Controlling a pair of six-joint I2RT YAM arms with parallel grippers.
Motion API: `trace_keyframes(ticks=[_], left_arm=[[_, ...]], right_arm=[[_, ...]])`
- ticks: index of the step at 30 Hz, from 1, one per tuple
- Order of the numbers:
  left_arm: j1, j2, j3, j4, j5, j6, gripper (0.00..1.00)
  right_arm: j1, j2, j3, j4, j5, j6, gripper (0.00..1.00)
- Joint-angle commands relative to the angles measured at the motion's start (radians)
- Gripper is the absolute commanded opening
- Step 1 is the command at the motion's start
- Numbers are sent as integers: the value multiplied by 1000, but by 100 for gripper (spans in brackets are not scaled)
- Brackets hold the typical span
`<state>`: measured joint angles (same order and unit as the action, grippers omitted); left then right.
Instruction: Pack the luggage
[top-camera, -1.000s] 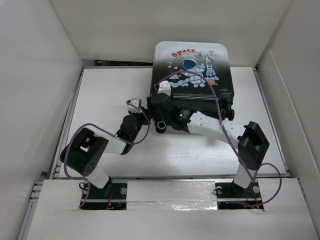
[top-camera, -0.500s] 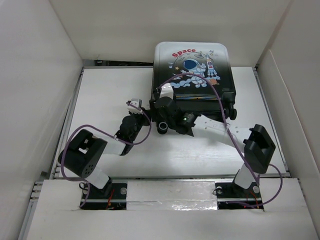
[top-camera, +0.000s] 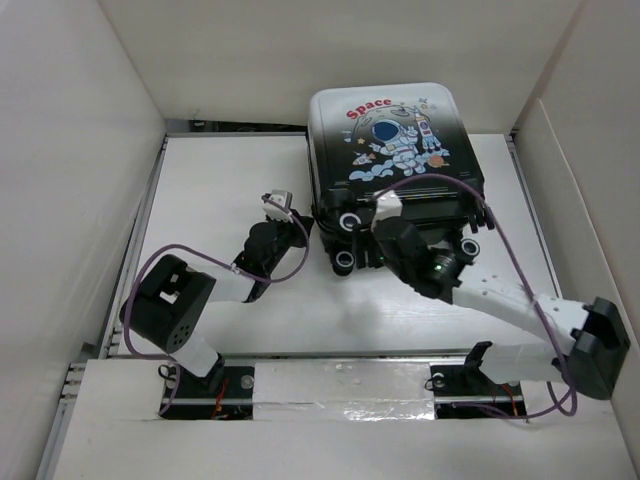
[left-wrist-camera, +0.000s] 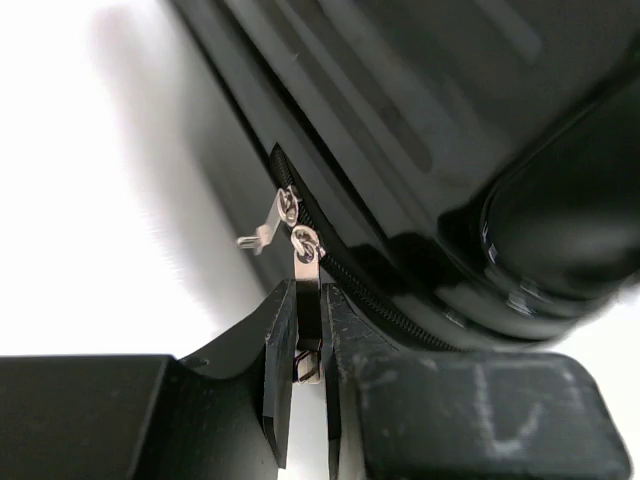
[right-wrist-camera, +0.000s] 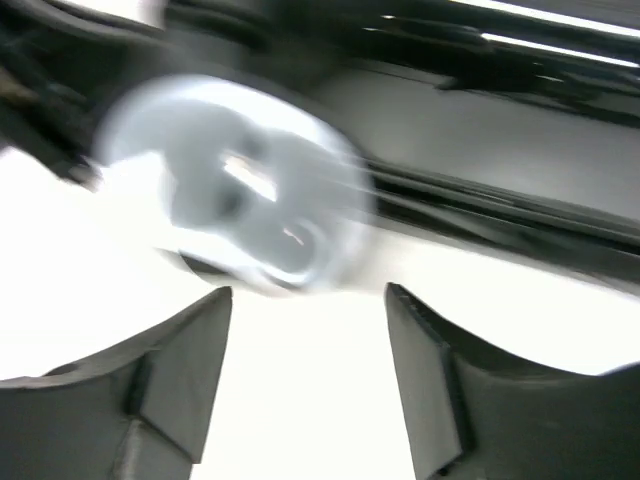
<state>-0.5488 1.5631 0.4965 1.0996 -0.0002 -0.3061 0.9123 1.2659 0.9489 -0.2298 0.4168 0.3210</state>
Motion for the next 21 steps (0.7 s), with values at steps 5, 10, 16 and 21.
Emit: trace_keyframes(ticks=[5,10,16,21], left_arm=[[92,57,100,14,-297,53,0],[73,52,48,106,-277,39,0],[73,-78,-82,125,-305,-106,77],[85,-305,-157,-59,-423,-258,84]], right_arm=[[-64,-214,-58,-98,102,-28,0],[-64,-232,-68,-86,45,-36,0],[-64,-267,-50,-88,25,-42,0],[-64,-347,-44,-88,37,-71,47]])
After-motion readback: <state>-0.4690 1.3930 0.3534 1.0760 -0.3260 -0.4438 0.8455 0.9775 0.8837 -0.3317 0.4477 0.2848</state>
